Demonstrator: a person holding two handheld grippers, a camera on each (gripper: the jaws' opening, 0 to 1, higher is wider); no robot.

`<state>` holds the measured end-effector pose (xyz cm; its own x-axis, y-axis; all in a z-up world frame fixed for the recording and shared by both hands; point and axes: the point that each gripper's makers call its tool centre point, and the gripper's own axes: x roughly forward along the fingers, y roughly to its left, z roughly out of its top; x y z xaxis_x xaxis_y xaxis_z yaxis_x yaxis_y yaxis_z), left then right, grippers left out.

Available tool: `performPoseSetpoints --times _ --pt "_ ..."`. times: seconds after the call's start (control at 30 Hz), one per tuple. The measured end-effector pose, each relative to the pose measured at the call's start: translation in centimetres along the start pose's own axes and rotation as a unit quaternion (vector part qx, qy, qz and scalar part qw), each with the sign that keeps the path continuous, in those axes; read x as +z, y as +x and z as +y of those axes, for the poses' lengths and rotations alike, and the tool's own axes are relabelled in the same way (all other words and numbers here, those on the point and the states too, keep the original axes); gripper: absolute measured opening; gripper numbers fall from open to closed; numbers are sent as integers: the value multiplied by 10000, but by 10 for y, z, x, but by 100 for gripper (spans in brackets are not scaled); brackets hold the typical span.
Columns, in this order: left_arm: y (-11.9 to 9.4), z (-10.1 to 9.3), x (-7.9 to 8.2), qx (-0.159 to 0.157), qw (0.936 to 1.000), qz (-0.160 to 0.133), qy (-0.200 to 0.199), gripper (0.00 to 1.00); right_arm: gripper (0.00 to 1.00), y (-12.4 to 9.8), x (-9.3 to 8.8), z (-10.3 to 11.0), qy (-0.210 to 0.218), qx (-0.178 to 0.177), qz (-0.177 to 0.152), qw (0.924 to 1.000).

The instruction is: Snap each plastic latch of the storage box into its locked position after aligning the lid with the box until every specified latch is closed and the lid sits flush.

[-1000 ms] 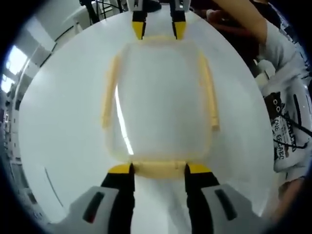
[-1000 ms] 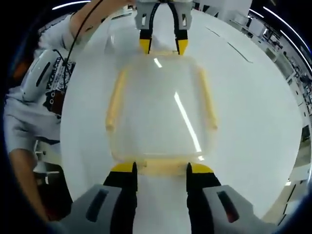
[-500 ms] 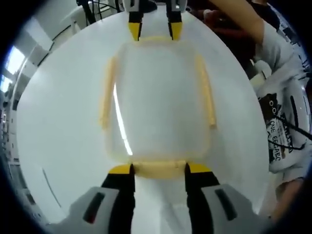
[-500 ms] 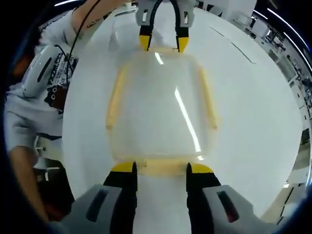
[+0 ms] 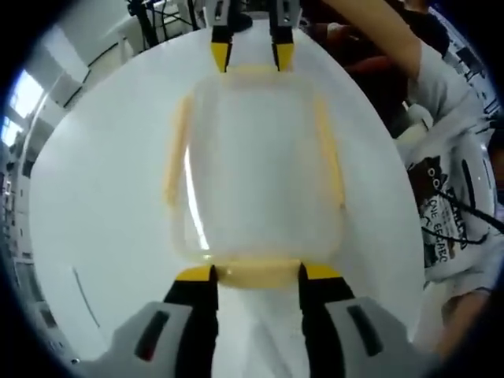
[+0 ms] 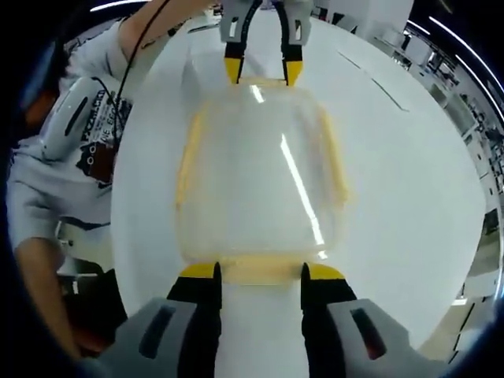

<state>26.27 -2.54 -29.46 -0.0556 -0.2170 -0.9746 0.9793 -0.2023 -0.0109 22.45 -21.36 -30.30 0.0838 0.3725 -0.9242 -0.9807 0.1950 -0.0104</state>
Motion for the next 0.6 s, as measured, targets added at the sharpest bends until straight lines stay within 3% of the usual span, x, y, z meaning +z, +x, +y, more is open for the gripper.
performPoseSetpoints --times 0.6 --pt "-43 -16 -3 271 9996 -29 -84 39 38 -34 28 9 -216 -163 -81 9996"
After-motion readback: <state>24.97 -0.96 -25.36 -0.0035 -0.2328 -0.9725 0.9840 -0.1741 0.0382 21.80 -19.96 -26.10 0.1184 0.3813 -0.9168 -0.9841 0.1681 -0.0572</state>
